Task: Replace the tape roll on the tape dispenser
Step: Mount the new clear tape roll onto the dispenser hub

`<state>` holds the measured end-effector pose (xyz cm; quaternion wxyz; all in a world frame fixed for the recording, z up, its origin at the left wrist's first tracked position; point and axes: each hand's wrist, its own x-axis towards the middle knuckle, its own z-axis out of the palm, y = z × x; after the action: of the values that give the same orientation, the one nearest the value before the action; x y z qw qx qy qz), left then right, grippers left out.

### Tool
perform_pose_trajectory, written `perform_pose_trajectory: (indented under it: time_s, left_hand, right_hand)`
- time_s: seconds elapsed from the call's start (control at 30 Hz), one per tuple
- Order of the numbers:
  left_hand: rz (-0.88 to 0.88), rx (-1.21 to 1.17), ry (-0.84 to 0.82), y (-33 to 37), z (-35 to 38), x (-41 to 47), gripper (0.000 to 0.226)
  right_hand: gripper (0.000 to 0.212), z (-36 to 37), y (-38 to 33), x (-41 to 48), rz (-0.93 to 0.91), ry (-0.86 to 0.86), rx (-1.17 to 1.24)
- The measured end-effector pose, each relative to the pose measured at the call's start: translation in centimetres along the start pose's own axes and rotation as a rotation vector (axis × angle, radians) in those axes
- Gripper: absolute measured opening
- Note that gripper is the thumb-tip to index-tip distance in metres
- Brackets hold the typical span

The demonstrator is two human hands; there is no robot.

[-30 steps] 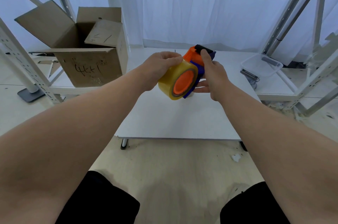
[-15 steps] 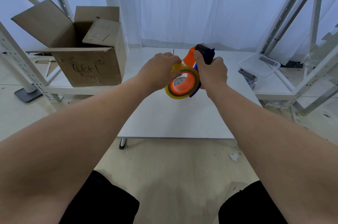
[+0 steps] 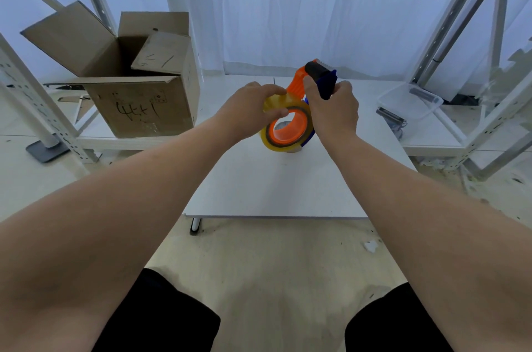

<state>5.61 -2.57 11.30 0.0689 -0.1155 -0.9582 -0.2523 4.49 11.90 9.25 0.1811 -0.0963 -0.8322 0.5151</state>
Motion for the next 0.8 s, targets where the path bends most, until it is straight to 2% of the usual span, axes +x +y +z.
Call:
perform_pose_trajectory:
  time_s: [0.1, 0.2, 0.4, 0.57, 0.7, 0.8]
  left_hand:
    - [0.011, -0.007, 0.026, -0.1, -0.3, -0.1, 0.044]
    - [0.049, -0.089, 0.028, -1.1, -0.6, -0.4, 0.044]
    - [0.13, -0.182, 0.056, -1.5, -0.6, -0.3, 0.041]
    - [0.113, -0.233, 0.07, -1.8, 0.0, -0.1, 0.038]
    - [0.009, -0.432, 0.095, -2.2, 0.0, 0.0, 0.036]
    - [-0.039, -0.459, 0.059, -2.1, 0.1, -0.1, 0.038]
  right_hand:
    - [0.058, -0.2, 0.0, -0.1, -0.001, -0.024, 0.04]
    - [0.06, -0.8, 0.2, 0.0, 0.032, -0.138, 0.175]
    - [0.058, -2.1, 0.2, 0.5, 0.227, -0.327, 0.414]
    - [0.058, -2.1, 0.4, 0.6, 0.315, -0.284, 0.451]
    - [0.061, -1.8, 0.5, 0.5, 0.394, -0.279, 0.518]
    - [0.06, -1.6, 0.4, 0.4, 0.37, -0.289, 0.473]
